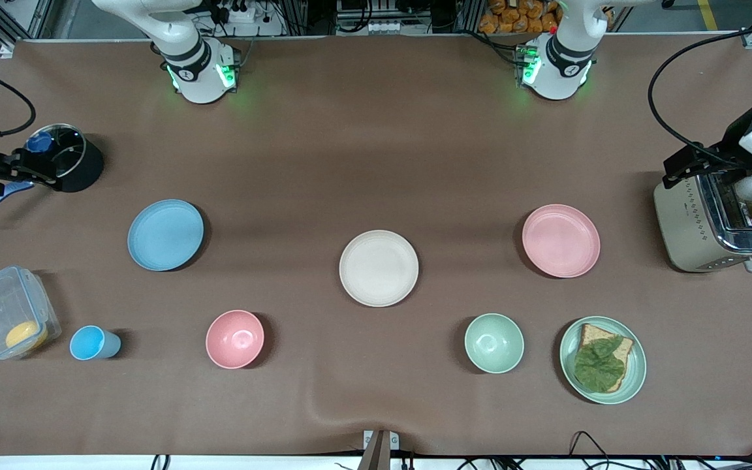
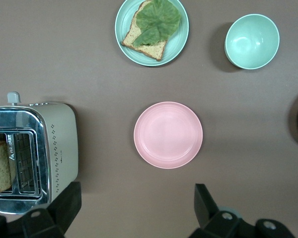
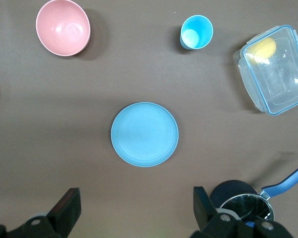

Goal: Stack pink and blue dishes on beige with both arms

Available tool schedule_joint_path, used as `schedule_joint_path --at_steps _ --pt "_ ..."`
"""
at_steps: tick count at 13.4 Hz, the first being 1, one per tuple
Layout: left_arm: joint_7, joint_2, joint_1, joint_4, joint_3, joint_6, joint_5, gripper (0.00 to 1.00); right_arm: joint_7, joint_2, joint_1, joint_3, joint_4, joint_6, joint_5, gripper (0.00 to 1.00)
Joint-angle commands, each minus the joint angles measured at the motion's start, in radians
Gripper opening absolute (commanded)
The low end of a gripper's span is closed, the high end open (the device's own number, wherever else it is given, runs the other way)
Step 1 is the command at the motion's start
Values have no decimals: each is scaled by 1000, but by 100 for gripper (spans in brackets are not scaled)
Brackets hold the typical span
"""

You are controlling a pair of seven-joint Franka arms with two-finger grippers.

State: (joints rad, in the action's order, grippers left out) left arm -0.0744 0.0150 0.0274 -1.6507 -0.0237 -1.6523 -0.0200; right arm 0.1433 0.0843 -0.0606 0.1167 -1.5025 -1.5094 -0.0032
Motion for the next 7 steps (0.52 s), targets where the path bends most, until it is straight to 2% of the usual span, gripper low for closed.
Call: schedule_joint_path --at_steps 1,7 --pt "18 -9 0 23 -2 19 -21 100 -14 8 1 -5 18 9 -9 100" --pt "21 -9 -6 23 -2 19 -20 100 -14 8 1 -5 18 11 -9 100"
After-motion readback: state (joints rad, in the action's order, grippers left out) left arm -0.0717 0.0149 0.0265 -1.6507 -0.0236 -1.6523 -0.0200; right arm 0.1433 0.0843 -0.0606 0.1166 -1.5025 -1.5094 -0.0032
